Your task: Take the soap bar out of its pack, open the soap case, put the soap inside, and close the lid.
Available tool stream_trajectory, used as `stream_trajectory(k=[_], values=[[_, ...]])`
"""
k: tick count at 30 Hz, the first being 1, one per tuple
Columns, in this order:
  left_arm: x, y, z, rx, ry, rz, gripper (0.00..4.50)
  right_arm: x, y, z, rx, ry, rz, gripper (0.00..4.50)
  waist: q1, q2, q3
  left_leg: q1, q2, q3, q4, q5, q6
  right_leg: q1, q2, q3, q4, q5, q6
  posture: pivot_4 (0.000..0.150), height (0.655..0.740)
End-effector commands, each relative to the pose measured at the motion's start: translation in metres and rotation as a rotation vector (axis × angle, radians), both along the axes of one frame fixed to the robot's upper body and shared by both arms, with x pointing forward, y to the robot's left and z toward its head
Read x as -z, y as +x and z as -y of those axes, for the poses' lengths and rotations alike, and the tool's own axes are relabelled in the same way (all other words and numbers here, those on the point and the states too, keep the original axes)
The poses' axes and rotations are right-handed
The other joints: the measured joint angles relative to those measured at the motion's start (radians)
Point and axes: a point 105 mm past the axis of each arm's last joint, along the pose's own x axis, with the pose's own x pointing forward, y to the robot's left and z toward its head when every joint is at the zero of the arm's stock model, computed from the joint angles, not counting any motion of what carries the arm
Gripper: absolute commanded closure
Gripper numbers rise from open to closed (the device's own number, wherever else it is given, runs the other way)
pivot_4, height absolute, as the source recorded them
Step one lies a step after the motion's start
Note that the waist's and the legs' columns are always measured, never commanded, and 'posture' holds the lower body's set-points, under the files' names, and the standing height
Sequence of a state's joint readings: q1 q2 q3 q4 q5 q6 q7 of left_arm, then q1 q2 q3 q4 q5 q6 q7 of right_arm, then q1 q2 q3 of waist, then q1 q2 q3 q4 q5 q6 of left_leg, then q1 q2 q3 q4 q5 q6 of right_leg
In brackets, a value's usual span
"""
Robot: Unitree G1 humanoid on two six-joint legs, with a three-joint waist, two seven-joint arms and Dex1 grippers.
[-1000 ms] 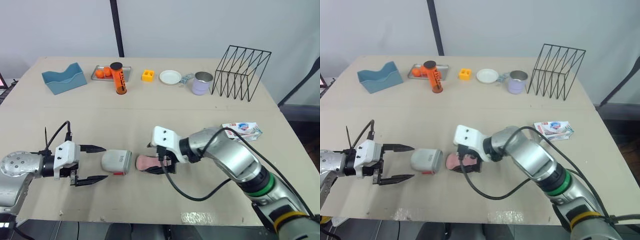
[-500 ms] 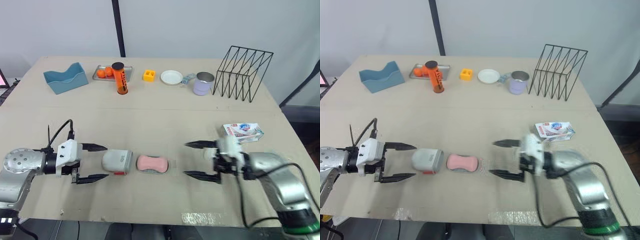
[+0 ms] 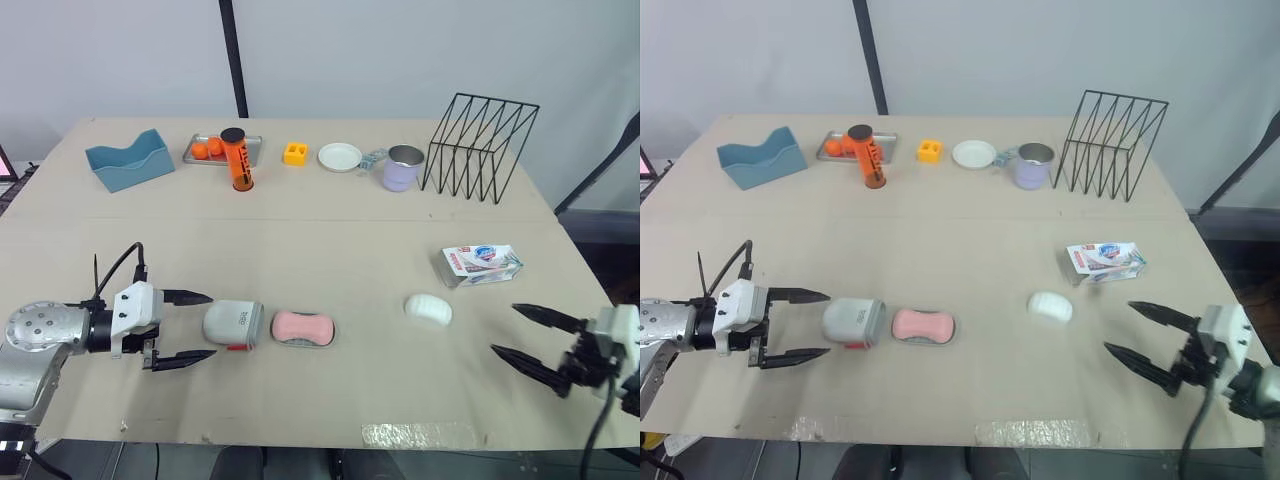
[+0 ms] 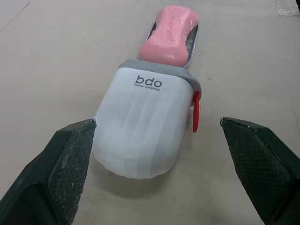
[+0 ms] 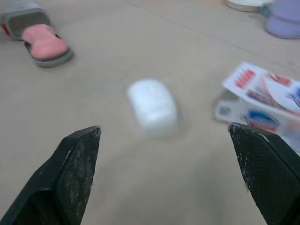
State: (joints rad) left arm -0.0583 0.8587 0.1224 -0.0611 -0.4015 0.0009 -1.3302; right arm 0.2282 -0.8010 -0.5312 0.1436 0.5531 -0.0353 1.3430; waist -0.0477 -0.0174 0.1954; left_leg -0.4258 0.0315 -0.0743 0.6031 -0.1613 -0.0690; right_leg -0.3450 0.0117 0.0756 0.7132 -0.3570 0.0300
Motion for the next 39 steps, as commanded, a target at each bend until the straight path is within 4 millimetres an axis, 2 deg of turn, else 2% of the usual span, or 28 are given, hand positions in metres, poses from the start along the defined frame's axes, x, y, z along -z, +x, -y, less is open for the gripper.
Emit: stream_trajectory(k=[1,5,7,9,12,15,21,25,29,39], values=[[-0.012,0.0,0.0,-0.003,-0.008,0.04,0.0,-0.002,-0.005,0.01,-0.011,-0.035,0.009,0.03,-0.002,0.0,0.0,0.0,0.0,0.001,0.0,0.0,0.0,0.0,0.0,0.001,0.0,-0.001,0.002,0.15,0.74],[-0.012,0.002,-0.002,-0.006,-0.005,0.036,0.0,-0.001,0.001,0.009,-0.079,-0.095,0.02,0.03,-0.003,0.0,0.0,0.002,0.001,0.004,0.0,0.0,0.0,0.0,0.0,0.004,0.0,-0.001,0.002,0.15,0.74],[-0.012,0.004,-0.003,-0.007,-0.001,0.036,0.0,-0.002,0.004,-0.002,-0.169,-0.144,0.032,0.03,-0.003,0.0,0.0,0.003,0.001,0.004,0.0,0.0,0.0,0.001,0.0,0.005,0.0,-0.001,0.002,0.15,0.74],[-0.013,0.006,-0.005,0.0,0.009,0.033,0.0,-0.008,0.012,-0.029,-0.322,-0.223,0.055,0.03,-0.003,0.0,0.0,0.003,0.001,0.004,0.0,0.0,0.0,0.001,0.001,0.004,0.0,-0.001,0.003,0.15,0.74],[-0.012,0.007,-0.007,0.019,0.029,0.033,0.0,-0.017,0.022,-0.055,-0.396,-0.228,0.078,0.03,-0.003,0.001,0.0,0.003,0.001,0.004,0.0,0.0,0.0,0.001,0.001,0.004,0.0,-0.001,0.003,0.15,0.74],[-0.012,0.007,-0.006,0.041,0.036,0.027,0.0,-0.023,0.032,-0.099,-0.492,-0.247,0.052,0.03,-0.001,0.001,0.0,0.003,0.0,0.004,-0.001,0.0,0.0,0.001,0.0,0.004,0.0,0.0,0.001,0.15,0.74],[-0.011,0.008,-0.003,0.083,0.051,0.022,0.0,-0.016,0.037,-0.175,-0.614,-0.293,-0.018,0.03,0.0,0.0,0.0,0.001,0.001,0.003,0.0,0.0,0.0,0.0,0.0,0.003,0.0,0.0,-0.001,0.15,0.74],[-0.01,0.008,-0.002,0.097,0.058,0.021,0.0,-0.018,0.051,-0.212,-0.596,-0.294,-0.006,0.03,-0.001,0.0,0.0,0.0,0.0,0.003,0.0,0.0,0.0,-0.002,0.0,0.003,0.0,0.0,-0.001,0.15,0.74],[-0.008,0.008,-0.002,0.112,0.072,0.021,0.0,-0.019,0.061,-0.233,-0.578,-0.309,-0.013,0.03,-0.001,0.0,0.001,-0.001,0.001,0.003,0.0,0.0,-0.001,-0.004,0.001,0.003,0.002,0.001,-0.002,0.15,0.74],[-0.005,0.019,-0.001,0.175,0.135,0.052,0.0,-0.03,0.059,-0.255,-0.625,-0.271,-0.007,0.03,0.001,-0.001,0.0,-0.006,0.001,-0.002,0.001,0.001,-0.001,-0.007,0.0,-0.002,0.003,0.003,-0.005,0.15,0.74]])
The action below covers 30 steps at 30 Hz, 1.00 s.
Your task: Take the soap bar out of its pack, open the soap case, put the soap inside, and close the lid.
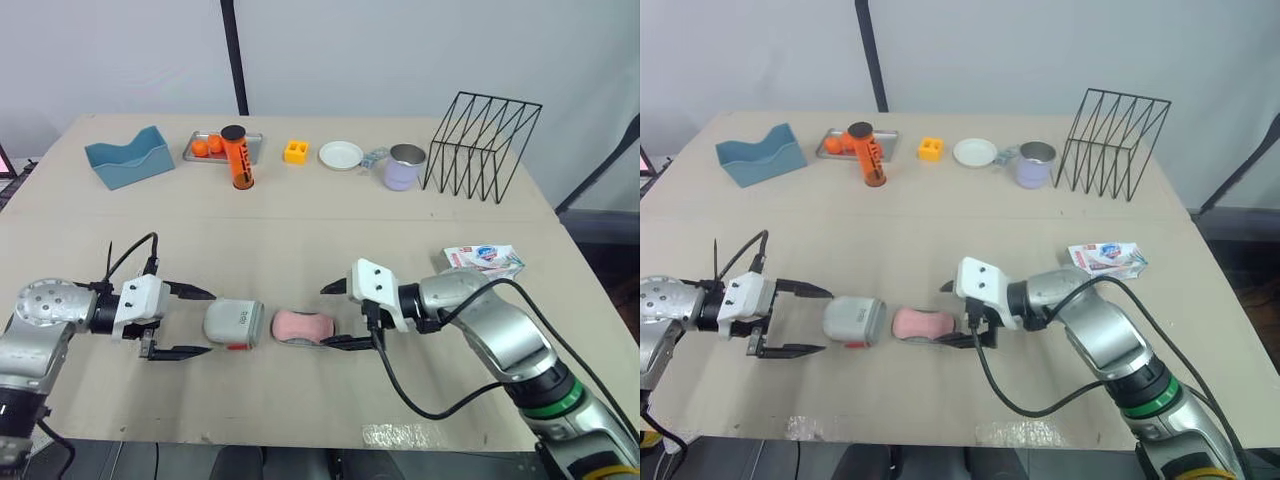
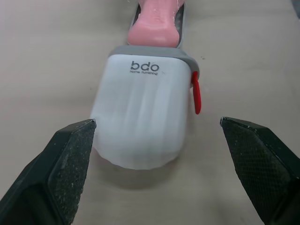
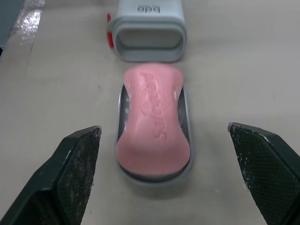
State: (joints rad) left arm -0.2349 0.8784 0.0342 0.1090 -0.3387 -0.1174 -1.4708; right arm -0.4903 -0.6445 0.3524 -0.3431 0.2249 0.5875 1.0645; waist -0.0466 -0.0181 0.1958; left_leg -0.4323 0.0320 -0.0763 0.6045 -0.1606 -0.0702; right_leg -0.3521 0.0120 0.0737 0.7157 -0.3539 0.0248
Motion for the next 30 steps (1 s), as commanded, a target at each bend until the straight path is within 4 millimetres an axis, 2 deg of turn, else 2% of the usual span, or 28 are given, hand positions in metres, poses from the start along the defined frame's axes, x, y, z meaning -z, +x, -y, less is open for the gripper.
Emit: stream_trajectory(k=[1,7,11,16,21,30], values=[[-0.002,0.005,0.002,0.044,0.03,0.025,0.0,-0.012,-0.004,-0.009,-0.019,0.042,0.014,0.03,-0.001,0.0,0.0,0.0,0.0,0.0,0.0,0.0,0.0,0.0,0.0,0.0,0.0,0.0,0.0,0.15,0.74],[0.0,0.007,0.007,0.086,0.038,0.002,0.0,-0.016,-0.008,0.016,0.078,0.129,-0.04,0.03,0.001,0.0,0.0,-0.002,0.0,-0.003,0.0,0.0,0.0,-0.001,0.0,-0.003,0.0,0.0,0.0,0.15,0.74],[0.002,0.008,0.009,0.097,0.043,-0.003,0.0,-0.023,-0.017,0.038,0.065,0.235,-0.006,0.03,0.0,0.0,0.0,-0.003,-0.001,-0.004,0.001,0.0,0.0,0.0,0.0,-0.003,0.0,0.0,0.0,0.15,0.74],[0.004,0.012,0.009,0.105,0.054,-0.006,0.0,-0.027,-0.022,0.088,0.118,0.315,0.054,0.03,0.0,0.0,0.0,-0.003,-0.001,-0.004,0.002,0.0,0.0,0.0,0.0,-0.004,0.0,0.0,0.0,0.15,0.74],[0.004,0.014,0.012,0.118,0.052,-0.009,0.0,-0.016,-0.038,0.127,0.116,0.332,0.094,0.03,-0.001,0.0,0.0,-0.002,-0.001,-0.004,0.001,0.0,0.0,0.0,0.0,-0.004,0.0,0.0,0.0,0.15,0.74],[0.004,0.015,0.012,0.133,0.062,-0.01,0.0,-0.008,-0.046,0.163,0.152,0.329,0.076,0.03,-0.001,0.0,0.0,0.004,-0.001,-0.002,0.001,0.0,0.0,0.006,0.0,-0.002,0.0,0.0,0.001,0.15,0.74]])
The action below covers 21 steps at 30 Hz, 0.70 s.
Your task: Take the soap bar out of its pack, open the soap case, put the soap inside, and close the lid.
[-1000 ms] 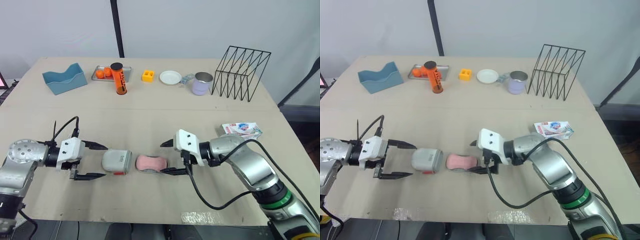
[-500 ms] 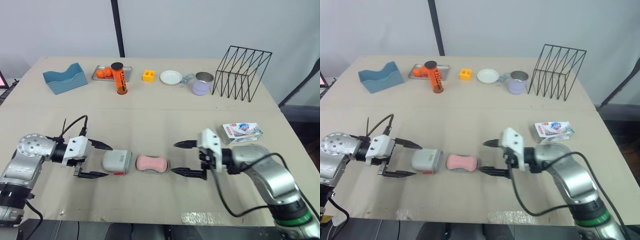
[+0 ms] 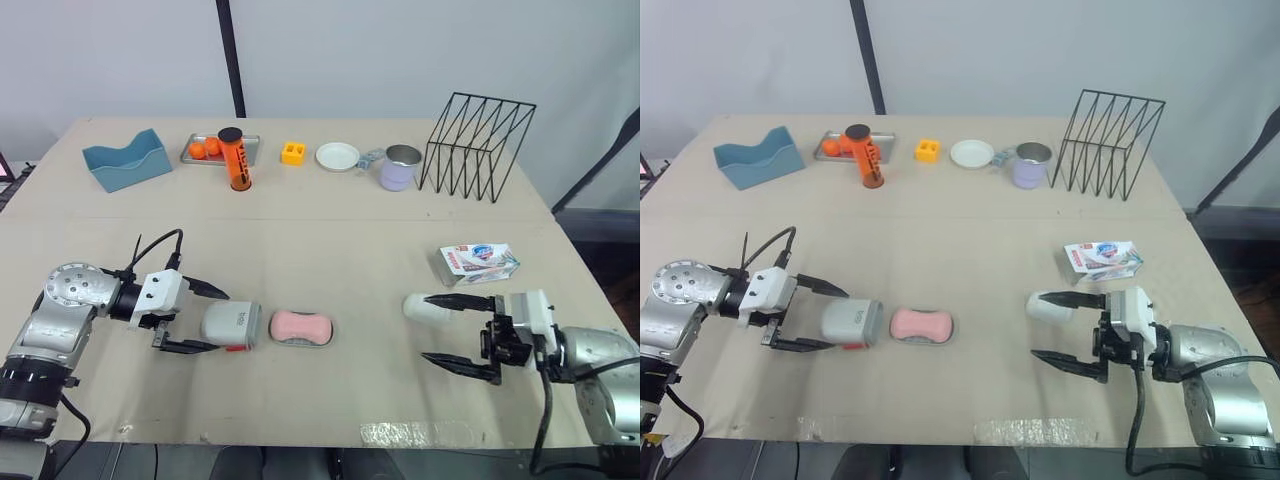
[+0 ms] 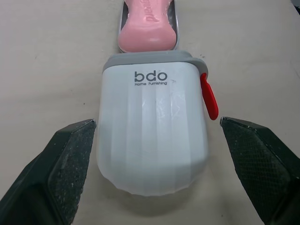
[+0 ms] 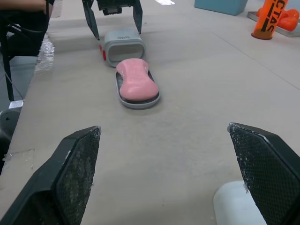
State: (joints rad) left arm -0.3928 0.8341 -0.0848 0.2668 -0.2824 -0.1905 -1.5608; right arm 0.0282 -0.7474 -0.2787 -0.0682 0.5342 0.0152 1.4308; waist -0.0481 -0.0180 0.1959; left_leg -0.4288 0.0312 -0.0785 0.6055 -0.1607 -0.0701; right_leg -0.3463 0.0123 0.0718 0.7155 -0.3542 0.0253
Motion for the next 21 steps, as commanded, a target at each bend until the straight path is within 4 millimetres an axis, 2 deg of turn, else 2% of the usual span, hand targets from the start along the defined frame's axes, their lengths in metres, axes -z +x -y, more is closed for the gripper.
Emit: stream_trajectory(k=[1,21], values=[[-0.005,0.001,0.0,0.019,0.008,0.021,0.0,-0.009,-0.004,0.016,0.013,-0.003,0.027,0.03,0.0,0.0,0.0,0.0,0.0,0.0,0.0,0.0,0.0,0.0,0.0,0.0,0.0,0.0,0.0,0.15,0.74],[0.011,0.011,-0.001,0.016,0.058,0.051,0.0,-0.003,-0.004,0.016,0.039,-0.022,0.018,0.03,0.0,0.0,0.0,0.0,0.0,0.0,0.0,0.0,0.0,0.0,0.0,0.0,0.0,0.0,0.0,0.15,0.74]])
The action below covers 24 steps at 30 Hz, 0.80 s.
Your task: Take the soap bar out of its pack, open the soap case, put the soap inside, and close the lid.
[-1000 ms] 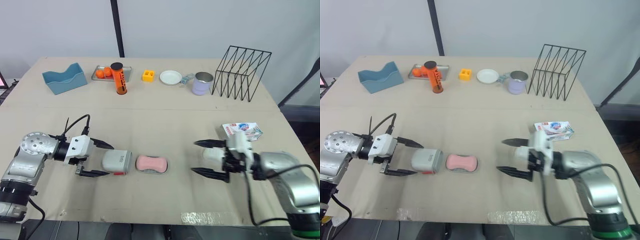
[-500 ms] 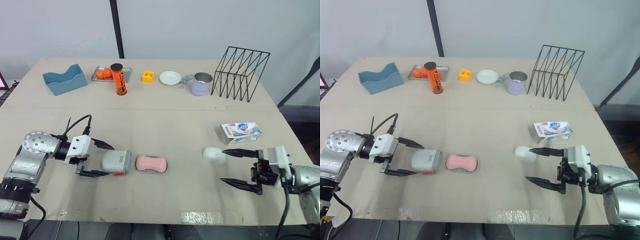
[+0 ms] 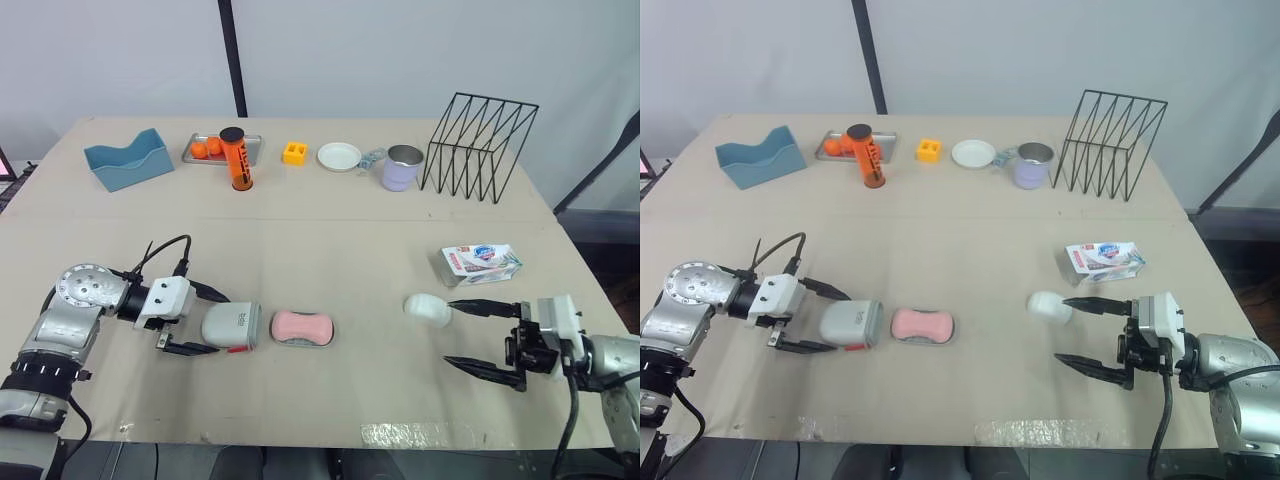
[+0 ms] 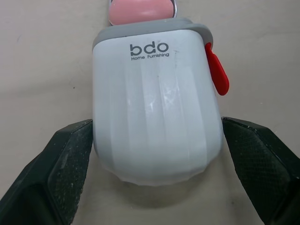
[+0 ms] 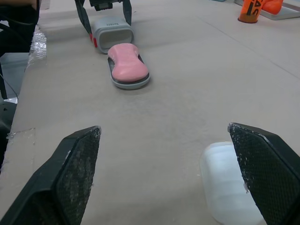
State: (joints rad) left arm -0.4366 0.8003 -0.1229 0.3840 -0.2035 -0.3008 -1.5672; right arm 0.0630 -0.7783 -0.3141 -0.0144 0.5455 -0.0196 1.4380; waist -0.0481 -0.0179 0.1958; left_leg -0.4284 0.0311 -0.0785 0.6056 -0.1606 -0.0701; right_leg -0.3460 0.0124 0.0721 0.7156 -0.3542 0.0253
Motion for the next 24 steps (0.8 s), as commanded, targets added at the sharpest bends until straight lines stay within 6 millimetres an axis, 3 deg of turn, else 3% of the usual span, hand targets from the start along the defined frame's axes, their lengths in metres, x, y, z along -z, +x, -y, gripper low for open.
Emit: stream_trajectory(k=[1,19,23,24], values=[[-0.0044,0.0041,0.0004,-0.006,-0.003,0.034,0.0,-0.0062,-0.0006,-0.0017,-0.014,-0.008,0.03,0.03,0.0,0.0,0.0,0.0,0.0,0.0,0.0,0.0,0.0,0.0,0.0,0.0,0.0,0.0,0.0,0.15,0.74],[-0.0012,0.0031,0.0013,-0.011,-0.013,0.038,0.0,-0.0051,-0.001,0.0006,-0.011,-0.019,0.024,0.03,0.0,0.0,0.0,0.0,0.0,0.0,0.0,0.0,0.0,0.0,0.0,0.0,0.0,0.0,0.0,0.15,0.74],[-0.0005,0.0027,0.0014,-0.01,-0.013,0.034,1.01,-0.0047,-0.0014,0.0011,-0.009,-0.021,0.021,0.0,0.0,0.0,0.0,0.0,0.0,0.0,0.0,0.0,0.0,0.0,0.0,0.0,0.0,0.0,0.0,0.15,0.74],[-0.0004,0.0028,0.0014,-0.011,-0.014,0.034,1.01,-0.0044,-0.0015,0.0013,-0.009,-0.021,0.021,0.0,0.0,0.0,0.0,0.0,0.0,0.0,0.0,0.0,0.0,0.0,0.0,0.0,0.0,0.0,0.0,0.15,0.74]])
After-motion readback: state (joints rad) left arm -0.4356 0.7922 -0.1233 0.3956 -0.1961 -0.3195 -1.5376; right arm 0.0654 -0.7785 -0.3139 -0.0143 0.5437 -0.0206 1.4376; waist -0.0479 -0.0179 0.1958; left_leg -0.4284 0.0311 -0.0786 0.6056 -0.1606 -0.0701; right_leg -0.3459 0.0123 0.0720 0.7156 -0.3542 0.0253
